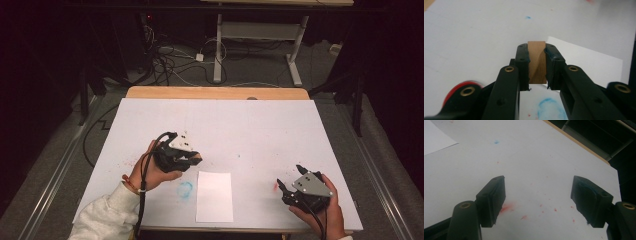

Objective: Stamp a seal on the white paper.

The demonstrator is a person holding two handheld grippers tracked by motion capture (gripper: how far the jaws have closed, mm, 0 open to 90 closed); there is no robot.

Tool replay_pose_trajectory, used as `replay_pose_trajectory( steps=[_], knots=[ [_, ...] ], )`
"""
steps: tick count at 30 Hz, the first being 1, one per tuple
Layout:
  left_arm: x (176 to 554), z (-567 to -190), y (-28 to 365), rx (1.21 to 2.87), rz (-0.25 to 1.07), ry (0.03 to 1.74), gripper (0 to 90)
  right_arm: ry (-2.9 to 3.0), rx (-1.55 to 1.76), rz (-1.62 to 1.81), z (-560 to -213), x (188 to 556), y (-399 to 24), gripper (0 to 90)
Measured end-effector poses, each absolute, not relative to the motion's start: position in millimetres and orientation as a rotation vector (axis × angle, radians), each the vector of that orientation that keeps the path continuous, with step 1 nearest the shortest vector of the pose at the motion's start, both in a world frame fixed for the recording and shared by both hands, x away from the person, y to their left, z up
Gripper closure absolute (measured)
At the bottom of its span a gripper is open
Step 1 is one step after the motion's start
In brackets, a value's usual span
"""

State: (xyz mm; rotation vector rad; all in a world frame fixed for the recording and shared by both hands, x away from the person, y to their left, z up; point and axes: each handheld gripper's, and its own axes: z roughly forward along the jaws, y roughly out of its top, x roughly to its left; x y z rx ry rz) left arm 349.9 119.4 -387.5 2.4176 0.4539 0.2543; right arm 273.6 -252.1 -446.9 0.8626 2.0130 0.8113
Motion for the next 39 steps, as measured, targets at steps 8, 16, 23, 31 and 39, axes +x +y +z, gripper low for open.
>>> replay_pose_trajectory(
  steps=[8,16,23,31,39],
  knots=[
    [334,-403,91,2.500,0.209,0.325,73.5,2.016,0.860,0.812,-447,273,-252,28.6],
    [335,-429,73,2.586,0.165,0.283,73.5,2.023,0.856,0.809,-448,273,-252,28.6],
    [336,-446,64,2.641,0.122,0.260,73.5,2.028,0.856,0.805,-449,274,-251,28.6],
    [338,-457,57,2.676,0.081,0.262,73.6,2.032,0.859,0.806,-449,274,-251,28.6],
    [337,-459,57,2.678,0.083,0.279,73.6,2.036,0.854,0.801,-450,273,-250,28.6]
  ],
)
